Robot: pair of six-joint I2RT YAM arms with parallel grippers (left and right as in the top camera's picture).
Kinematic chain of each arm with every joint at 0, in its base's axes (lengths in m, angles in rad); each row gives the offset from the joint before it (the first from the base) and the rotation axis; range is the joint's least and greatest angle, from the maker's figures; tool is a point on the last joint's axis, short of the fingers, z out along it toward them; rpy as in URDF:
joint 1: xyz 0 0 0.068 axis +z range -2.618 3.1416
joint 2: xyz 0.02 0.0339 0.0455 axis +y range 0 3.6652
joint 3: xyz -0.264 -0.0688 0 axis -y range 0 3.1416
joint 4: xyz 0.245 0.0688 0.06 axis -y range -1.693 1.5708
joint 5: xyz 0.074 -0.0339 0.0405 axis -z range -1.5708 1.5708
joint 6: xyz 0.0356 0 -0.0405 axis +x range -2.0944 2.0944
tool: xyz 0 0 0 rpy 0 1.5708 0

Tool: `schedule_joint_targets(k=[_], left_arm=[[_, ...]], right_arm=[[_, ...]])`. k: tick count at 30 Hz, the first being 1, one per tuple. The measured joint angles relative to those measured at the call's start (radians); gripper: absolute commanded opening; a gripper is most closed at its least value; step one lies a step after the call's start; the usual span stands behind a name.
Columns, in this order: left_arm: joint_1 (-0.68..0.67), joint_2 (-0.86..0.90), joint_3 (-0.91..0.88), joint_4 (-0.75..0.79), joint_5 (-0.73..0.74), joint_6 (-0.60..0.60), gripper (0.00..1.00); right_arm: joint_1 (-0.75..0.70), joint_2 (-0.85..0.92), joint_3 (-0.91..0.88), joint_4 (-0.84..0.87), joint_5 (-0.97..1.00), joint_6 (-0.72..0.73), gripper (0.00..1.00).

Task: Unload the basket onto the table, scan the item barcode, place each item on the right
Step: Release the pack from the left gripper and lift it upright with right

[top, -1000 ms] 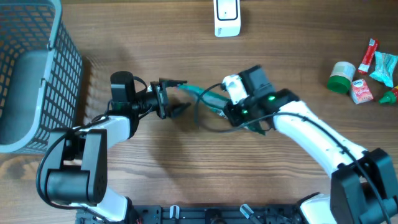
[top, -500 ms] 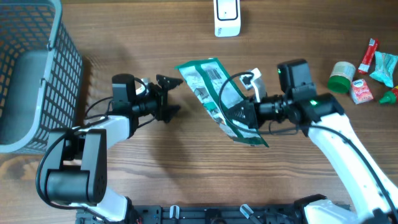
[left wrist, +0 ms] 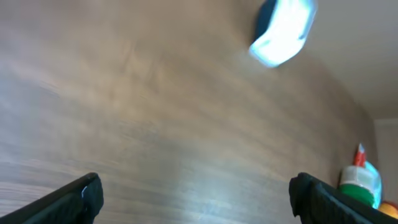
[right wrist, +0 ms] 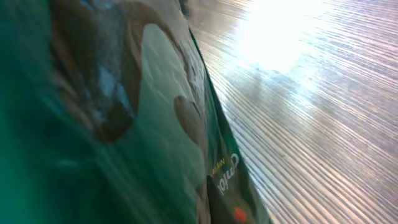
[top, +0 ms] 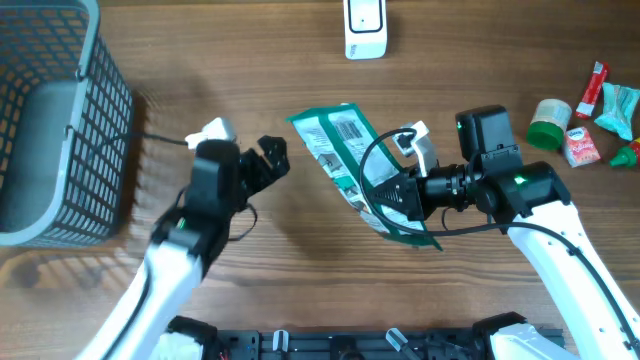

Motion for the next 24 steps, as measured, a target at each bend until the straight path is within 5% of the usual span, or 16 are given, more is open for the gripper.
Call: schedule_joint_targets(k=[8,24], left_arm=[[-0.065,-0.435,0.003,-0.211,-0.259,0.171,1.00],[-0.065,-0.359,0.003,-0.346,-0.286,0.198,1.00]], right_arm=[[0.000,0.000,0.000,0.004,0.055,0.000,0.04],[0.000,0.000,0.000,-0.018,-0.311,0.099,0.04]])
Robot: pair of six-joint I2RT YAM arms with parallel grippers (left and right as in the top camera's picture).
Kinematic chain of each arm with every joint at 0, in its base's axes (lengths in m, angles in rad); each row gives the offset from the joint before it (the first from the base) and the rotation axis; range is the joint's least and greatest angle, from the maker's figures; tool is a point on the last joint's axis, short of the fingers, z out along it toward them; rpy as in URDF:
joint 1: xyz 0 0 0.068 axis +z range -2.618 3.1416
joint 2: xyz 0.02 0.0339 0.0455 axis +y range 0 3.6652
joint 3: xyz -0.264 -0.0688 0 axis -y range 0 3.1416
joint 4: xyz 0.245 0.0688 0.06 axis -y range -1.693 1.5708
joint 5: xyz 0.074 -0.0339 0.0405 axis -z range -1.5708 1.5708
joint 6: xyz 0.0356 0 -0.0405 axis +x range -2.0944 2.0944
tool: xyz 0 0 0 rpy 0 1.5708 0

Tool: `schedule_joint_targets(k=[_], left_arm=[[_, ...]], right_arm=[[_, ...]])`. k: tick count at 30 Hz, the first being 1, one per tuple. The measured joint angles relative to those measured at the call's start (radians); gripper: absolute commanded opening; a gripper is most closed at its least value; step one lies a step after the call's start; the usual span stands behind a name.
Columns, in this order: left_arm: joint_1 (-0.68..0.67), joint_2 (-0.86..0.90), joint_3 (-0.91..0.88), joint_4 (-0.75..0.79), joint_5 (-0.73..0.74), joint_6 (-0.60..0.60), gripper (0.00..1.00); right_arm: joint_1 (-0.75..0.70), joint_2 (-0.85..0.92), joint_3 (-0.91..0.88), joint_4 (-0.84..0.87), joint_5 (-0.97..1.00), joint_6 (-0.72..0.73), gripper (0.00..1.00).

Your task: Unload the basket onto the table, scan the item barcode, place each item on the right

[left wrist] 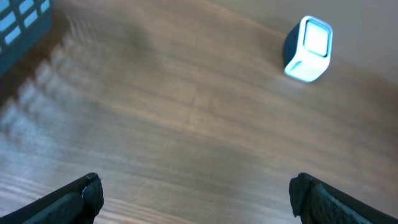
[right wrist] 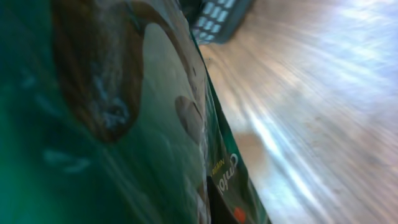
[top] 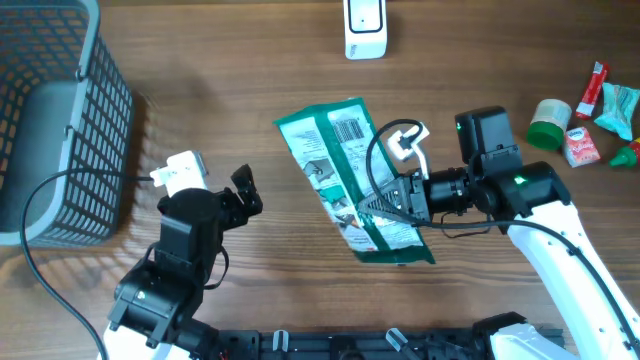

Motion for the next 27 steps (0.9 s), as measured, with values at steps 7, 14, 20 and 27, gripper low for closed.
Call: schedule_joint_targets(k=[7,14,20,27], left_arm=[[0.000,0.062,0.000,-0.022,0.000,0.000,1.00],[0.000,0.137,0.000,-0.022,0.000,0.000,1.00],[0.000,0.216,0.000,-0.022,0.000,0.000,1.00],[0.000,0.294,0.000,-0.019,0.000,0.000,1.00]], right_arm=[[0.000,0.000,0.000,0.009,-0.048,0.073,0.04],[0.000,0.000,0.000,0.024,0.295,0.090,0.04],[0.000,0.000,0.000,0.075,0.621,0.090,0.04],[0.000,0.000,0.000,0.105,0.750,0.090,0.04]])
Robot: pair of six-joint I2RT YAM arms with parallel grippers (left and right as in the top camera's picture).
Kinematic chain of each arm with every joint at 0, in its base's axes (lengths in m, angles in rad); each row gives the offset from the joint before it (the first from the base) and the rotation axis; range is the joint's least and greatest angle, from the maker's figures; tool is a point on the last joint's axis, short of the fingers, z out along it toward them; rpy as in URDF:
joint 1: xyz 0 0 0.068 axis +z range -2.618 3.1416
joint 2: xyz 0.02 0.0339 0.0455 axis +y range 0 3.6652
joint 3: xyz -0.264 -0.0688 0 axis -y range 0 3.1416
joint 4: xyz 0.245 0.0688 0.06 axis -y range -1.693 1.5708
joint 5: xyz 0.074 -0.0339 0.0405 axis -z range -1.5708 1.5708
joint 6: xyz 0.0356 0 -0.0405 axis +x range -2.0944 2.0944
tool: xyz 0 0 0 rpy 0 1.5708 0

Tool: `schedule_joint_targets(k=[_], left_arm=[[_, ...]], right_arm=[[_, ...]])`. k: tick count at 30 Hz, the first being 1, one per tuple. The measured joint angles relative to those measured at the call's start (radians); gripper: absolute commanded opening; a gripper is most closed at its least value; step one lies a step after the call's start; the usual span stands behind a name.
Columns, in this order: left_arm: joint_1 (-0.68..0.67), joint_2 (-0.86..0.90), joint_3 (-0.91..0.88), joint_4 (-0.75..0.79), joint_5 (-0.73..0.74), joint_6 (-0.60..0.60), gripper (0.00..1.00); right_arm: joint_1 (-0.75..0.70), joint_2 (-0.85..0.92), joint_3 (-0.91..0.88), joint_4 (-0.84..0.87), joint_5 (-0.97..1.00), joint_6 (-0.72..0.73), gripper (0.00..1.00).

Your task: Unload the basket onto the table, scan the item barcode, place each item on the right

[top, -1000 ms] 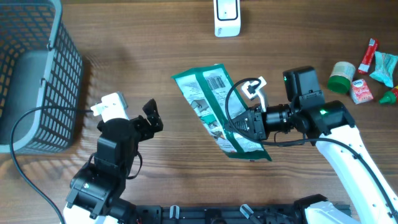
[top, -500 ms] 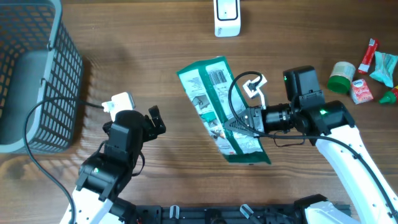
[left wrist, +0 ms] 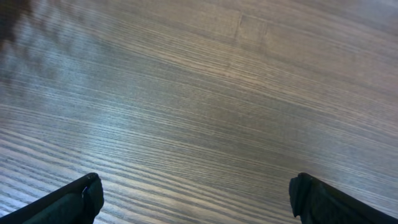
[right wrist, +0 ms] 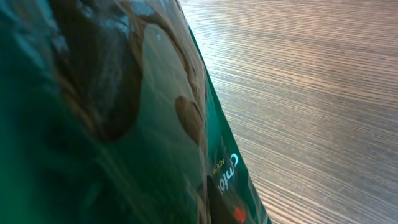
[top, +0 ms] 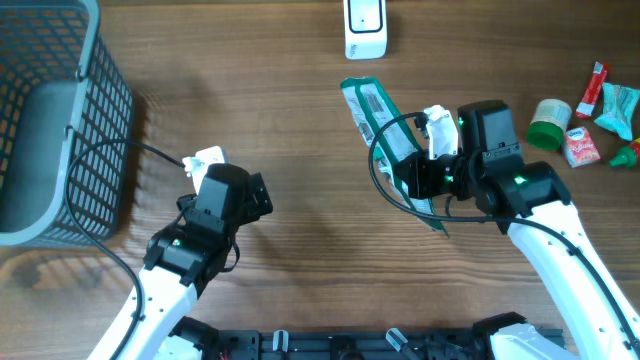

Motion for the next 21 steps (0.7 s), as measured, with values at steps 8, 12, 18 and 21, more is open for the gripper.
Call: schedule_joint_targets(k=[8,12,18,21], left_arm=[[-0.010,-0.091,0.000,-0.009,-0.114,0.027,1.00],[-0.081,-0.267,-0.001,-0.009,-0.200,0.089,1.00],[-0.161,-0.431,-0.001,-0.029,-0.285,0.213,1.00],[-0.162,-0.432,-0.001,-0.039,-0.291,0.239,1.00]], right_arm=[[0.000,0.000,0.000,-0.001,0.016,0.000,0.04],[0.000,0.000,0.000,0.000,0.019,0.000,0.05],[0.000,0.000,0.000,0.000,0.028,0.000,0.04],[0.000,0.000,0.000,0.000,0.031,0.000,0.04]])
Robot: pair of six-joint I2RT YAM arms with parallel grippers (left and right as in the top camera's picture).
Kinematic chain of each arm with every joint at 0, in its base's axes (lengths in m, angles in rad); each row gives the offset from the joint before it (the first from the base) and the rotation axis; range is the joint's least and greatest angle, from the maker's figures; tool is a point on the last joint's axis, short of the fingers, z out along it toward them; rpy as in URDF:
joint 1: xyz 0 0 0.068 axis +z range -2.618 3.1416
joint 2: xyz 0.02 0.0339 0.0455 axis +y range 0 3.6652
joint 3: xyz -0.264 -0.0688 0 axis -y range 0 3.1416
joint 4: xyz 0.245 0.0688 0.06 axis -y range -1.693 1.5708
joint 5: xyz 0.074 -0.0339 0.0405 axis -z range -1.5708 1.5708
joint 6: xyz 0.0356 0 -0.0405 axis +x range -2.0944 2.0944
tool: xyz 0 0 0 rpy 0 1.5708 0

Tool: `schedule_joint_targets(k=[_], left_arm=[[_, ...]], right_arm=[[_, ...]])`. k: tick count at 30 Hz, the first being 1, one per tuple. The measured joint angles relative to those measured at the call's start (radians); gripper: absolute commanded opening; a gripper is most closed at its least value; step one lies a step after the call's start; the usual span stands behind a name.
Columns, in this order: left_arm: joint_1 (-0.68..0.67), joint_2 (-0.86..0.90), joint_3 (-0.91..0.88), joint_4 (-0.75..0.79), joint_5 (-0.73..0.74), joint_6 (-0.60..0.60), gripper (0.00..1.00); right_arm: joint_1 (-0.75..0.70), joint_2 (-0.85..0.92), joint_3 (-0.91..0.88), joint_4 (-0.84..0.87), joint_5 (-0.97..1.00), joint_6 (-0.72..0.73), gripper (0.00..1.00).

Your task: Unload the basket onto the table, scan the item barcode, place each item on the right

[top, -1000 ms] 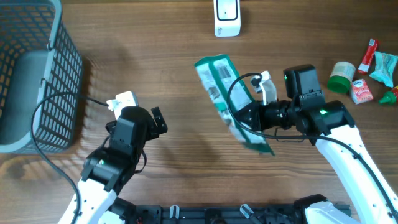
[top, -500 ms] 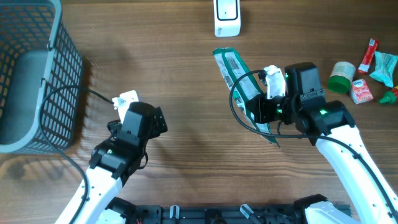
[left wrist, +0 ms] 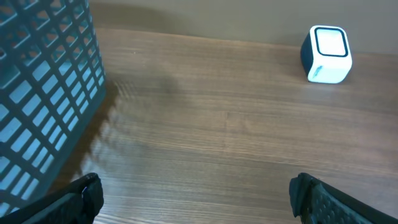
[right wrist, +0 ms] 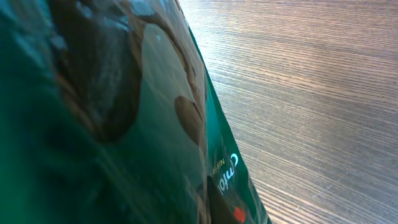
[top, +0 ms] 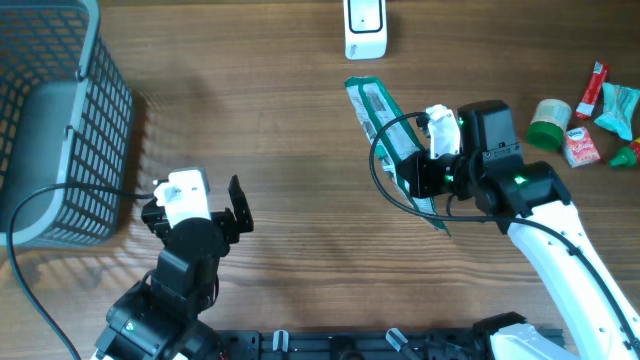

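Observation:
A green snack bag [top: 383, 122] hangs edge-up over the table, its top end just below the white scanner [top: 365, 28] at the far edge. My right gripper [top: 412, 177] is shut on the bag's lower part. In the right wrist view the bag [right wrist: 124, 118] fills the left side and hides the fingers. Near the table's front left, my left gripper [top: 238, 204] is open and holds nothing. In the left wrist view the left gripper [left wrist: 196, 194] faces bare wood, with the scanner [left wrist: 328, 53] far off at upper right.
A grey wire basket [top: 50, 120] stands at the far left and shows as blue-grey mesh, the basket [left wrist: 43, 93], in the left wrist view. At the right edge lie a green-capped jar [top: 549, 123] and several small packets [top: 610, 100].
My left arm has drawn back toward the front edge, and its camera now takes in the basket and the scanner. The right gripper and the bag have hardly moved.
First the right gripper held the bag at mid-table with its barcode face up, the left gripper close by. Then the bag lay flatter and the left arm was further back. After that the bag stood on edge under the scanner, where it stays.

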Motion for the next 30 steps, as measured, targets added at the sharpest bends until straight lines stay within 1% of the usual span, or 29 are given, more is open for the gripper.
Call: schedule_joint_targets(k=[13,15,18,20,21,27,30], left_arm=[[0.000,0.000,0.000,0.000,-0.008,0.008,1.00],[0.000,0.000,0.000,0.000,-0.008,0.008,1.00],[0.000,0.000,0.000,0.000,-0.008,0.008,1.00],[0.000,0.000,0.000,0.000,-0.008,0.011,1.00],[0.000,0.000,0.000,0.000,-0.008,0.011,1.00],[0.000,0.000,0.000,0.000,-0.008,0.014,1.00],[0.000,0.000,0.000,0.000,-0.008,0.014,1.00]], right_arm=[[0.000,0.000,0.000,0.002,-0.020,0.000,0.04],[-0.003,0.000,0.000,0.002,-0.138,-0.024,0.04],[-0.003,0.000,0.000,-0.014,-0.404,-0.121,0.04],[-0.002,0.000,0.000,-0.025,-0.566,-0.139,0.04],[-0.002,0.000,0.000,-0.031,-0.612,-0.121,0.04],[-0.002,0.000,0.000,-0.036,-0.859,0.182,0.04],[-0.002,0.000,0.000,-0.021,-0.926,0.259,0.04]])
